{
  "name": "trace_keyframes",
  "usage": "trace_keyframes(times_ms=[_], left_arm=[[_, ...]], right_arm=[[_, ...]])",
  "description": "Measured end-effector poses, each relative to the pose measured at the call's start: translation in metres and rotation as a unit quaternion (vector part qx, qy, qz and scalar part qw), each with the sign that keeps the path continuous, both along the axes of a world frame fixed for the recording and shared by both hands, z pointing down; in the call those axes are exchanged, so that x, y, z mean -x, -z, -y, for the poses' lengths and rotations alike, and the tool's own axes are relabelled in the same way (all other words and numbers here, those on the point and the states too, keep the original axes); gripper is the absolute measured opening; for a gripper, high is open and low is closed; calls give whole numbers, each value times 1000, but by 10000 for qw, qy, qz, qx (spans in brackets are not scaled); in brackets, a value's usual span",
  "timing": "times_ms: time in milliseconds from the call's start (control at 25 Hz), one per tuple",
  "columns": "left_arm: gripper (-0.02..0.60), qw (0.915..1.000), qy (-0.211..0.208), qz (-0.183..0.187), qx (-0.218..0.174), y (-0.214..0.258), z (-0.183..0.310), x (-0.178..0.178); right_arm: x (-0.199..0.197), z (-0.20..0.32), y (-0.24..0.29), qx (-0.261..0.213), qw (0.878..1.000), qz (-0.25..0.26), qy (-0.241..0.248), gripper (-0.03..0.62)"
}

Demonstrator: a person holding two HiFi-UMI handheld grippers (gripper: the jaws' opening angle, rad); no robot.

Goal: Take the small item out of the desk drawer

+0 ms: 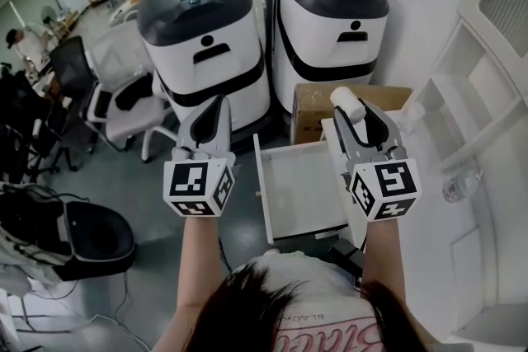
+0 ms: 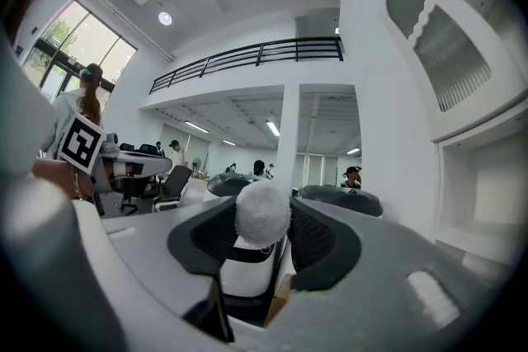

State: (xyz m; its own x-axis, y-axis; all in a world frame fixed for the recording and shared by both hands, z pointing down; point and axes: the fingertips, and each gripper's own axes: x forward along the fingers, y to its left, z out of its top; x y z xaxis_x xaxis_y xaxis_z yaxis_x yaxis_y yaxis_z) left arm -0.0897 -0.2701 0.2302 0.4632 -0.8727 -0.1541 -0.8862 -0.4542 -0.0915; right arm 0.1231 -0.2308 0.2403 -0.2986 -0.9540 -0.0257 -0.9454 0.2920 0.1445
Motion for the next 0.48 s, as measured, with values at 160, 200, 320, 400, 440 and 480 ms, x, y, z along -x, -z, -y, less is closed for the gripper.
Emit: trace_keyframes(times_ms=[160,200,320,400,440,480], left_arm=[[14,9999,-2,-12,-145,6,-2,1],[12,9998,0,-16,-182,7,-3,1],[11,9995,10,-43,-304,11,-5,4],[9,9993,11,-52,-380,14,-7,5],[9,9991,7,-43,-418,16,-7,6],[9,9990,3,-26,-455,18,-8,7]], right_arm=[[-6,-7,20,-513,9986,51,-107,169],[-8,-9,24,-617,9980,62,-140,169],[-14,-14,34,-868,9959,63,-257,169],[-18,-17,41,-1014,9943,72,-319,169],[-19,-18,45,-1079,9935,78,-345,169],[-21,-19,48,-1137,9928,81,-371,169]])
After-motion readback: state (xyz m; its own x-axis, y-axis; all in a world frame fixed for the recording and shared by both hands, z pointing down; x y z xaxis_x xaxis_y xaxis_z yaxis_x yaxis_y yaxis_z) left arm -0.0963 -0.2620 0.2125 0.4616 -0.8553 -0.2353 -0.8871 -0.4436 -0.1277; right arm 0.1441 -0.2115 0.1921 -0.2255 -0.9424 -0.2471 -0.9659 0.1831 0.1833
